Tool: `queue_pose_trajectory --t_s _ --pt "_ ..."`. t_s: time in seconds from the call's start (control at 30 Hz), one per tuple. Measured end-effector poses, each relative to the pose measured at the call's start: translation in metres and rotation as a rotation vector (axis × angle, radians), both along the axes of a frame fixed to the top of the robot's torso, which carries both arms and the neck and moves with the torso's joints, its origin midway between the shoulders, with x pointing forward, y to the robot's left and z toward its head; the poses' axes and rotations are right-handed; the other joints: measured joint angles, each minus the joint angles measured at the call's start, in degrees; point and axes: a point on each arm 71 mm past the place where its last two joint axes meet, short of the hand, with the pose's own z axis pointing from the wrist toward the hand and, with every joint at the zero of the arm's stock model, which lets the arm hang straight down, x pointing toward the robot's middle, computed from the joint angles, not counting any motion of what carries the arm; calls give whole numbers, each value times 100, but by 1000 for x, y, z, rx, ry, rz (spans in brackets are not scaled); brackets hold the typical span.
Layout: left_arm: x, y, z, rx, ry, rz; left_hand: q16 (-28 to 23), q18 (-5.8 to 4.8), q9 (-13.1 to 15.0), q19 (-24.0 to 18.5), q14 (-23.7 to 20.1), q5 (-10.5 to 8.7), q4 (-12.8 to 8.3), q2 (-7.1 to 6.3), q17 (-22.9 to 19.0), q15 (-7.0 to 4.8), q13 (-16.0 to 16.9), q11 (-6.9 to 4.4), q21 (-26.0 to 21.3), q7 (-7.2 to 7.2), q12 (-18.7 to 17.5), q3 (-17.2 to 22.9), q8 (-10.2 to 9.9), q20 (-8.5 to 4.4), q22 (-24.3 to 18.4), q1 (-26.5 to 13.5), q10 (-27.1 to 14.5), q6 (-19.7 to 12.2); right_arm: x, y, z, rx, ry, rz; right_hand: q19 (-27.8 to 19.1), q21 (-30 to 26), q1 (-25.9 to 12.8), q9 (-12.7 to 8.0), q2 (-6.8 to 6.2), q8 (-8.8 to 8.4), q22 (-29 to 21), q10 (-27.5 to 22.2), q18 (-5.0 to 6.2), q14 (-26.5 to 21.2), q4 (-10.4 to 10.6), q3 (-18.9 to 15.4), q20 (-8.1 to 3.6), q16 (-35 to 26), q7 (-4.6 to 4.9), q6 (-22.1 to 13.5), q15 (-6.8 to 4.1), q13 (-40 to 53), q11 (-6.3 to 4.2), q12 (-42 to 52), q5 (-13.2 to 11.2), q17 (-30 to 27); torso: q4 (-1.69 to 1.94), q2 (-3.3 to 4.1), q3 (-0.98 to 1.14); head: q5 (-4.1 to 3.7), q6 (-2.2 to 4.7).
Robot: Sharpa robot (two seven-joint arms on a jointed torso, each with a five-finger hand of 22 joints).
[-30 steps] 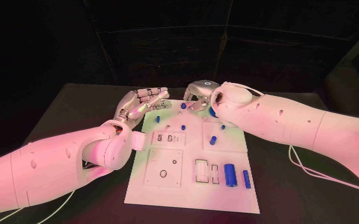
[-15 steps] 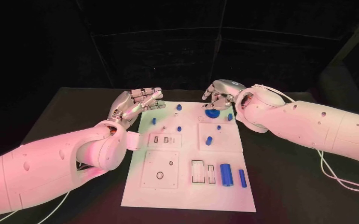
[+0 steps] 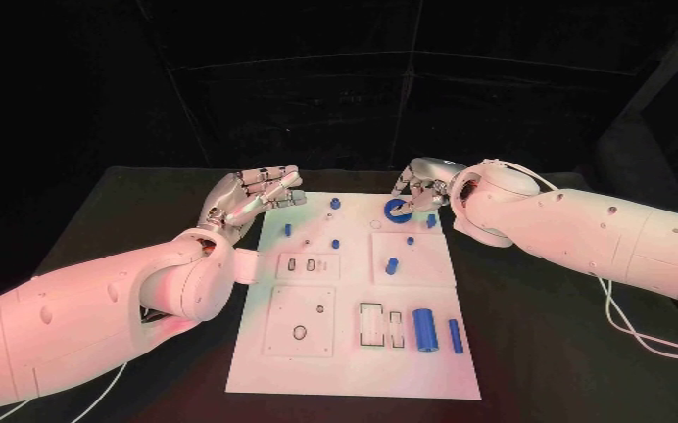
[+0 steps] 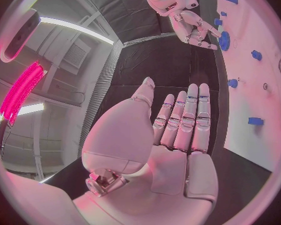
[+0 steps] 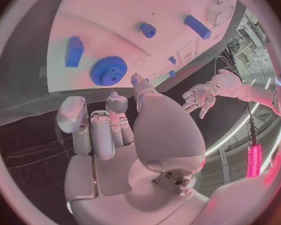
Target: Assemble the parts on the task board
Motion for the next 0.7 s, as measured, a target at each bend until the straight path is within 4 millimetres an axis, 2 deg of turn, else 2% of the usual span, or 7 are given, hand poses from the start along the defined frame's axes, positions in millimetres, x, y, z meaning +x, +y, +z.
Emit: queue_pose_trajectory --t_s 0.17,0.33,0.57,0.7 --pt "1 1 0 1 1 1 -18 0 0 0 0 0 -22 7 0 0 0 0 0 0 0 9 0 0 -4 7 0 0 2 -3 -2 -20 18 -7 0 0 115 0 -20 24 16 0 0 -8 -5 -48 0 32 23 -57 11 232 0 211 20 0 5 1 -4 -19 -2" --pt "1 1 -1 1 3 2 -23 1 0 20 0 0 -22 19 0 0 0 0 0 0 0 9 0 20 -6 19 0 0 3 -4 -3 -33 27 -9 20 0 157 -1 20 45 18 22 0 -21 -5 -80 21 33 42 -77 24 363 22 296 20 -1 5 1 -7 -20 -9" --pt "1 1 -1 2 5 1 -23 1 0 20 0 0 -22 19 0 0 0 0 0 0 0 9 0 20 -5 19 0 0 3 -3 -4 -44 33 -8 20 22 177 -1 -3 45 26 22 0 -21 -5 -80 21 54 23 -96 24 378 22 317 20 -1 5 1 -7 -12 -9" --pt "1 1 -1 2 6 2 -23 1 1 20 0 0 -22 19 0 0 0 0 0 0 0 9 0 20 -5 19 0 0 4 -2 -5 -50 38 -8 20 22 225 -1 45 63 30 22 1 -20 10 -95 21 54 43 -116 24 422 22 354 55 -2 5 2 -7 -10 -9"
